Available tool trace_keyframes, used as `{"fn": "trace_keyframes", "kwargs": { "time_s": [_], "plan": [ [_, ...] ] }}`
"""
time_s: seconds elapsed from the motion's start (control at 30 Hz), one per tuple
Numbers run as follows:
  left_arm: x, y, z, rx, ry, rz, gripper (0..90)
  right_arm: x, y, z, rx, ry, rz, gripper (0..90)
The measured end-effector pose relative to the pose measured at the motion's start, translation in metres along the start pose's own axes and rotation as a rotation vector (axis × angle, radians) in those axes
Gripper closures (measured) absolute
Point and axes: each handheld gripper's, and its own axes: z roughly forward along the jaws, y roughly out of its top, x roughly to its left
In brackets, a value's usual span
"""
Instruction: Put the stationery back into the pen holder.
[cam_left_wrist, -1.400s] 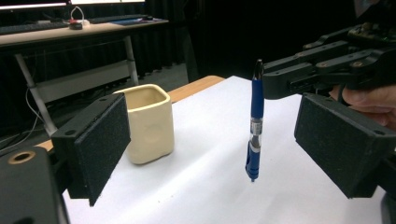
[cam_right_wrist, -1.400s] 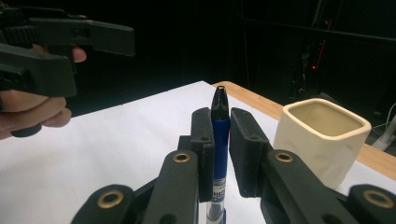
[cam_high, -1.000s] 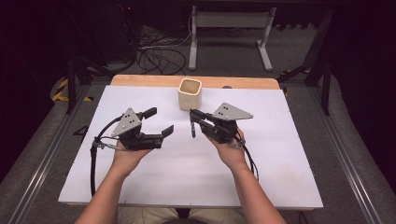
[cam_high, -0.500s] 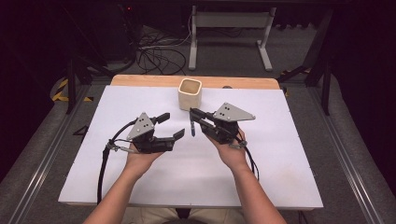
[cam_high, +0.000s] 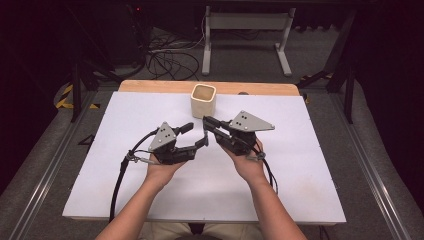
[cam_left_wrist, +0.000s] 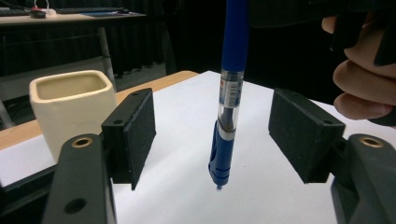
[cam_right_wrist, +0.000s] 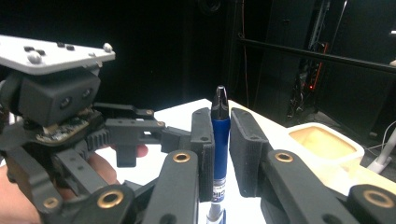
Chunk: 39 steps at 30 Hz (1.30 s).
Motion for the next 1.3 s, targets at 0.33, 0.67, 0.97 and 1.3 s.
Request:
{"fn": "trace_keyframes", "kwargs": {
  "time_s": [0.33,0.67,0.97,1.3],
  "plan": [
    [-0.007,-0.004,0.012,-0.001,-0.019,0.018,48.4,0.001,0.001,-0.001,-0.013,0.002,-0.003,80.7],
    [-0.009,-0.008,0.018,0.003,-0.007,0.016,60.7,0.001,0.001,-0.002,-0.021,0.008,0.007,80.6],
    [-0.009,-0.009,0.018,-0.009,0.003,0.003,75.6,0.001,0.002,-0.004,-0.032,0.006,0.011,80.6],
    [-0.012,-0.006,0.02,-0.004,0.017,0.038,78.5,-0.003,0.001,-0.005,-0.042,0.014,0.024,79.9]
  ]
}}
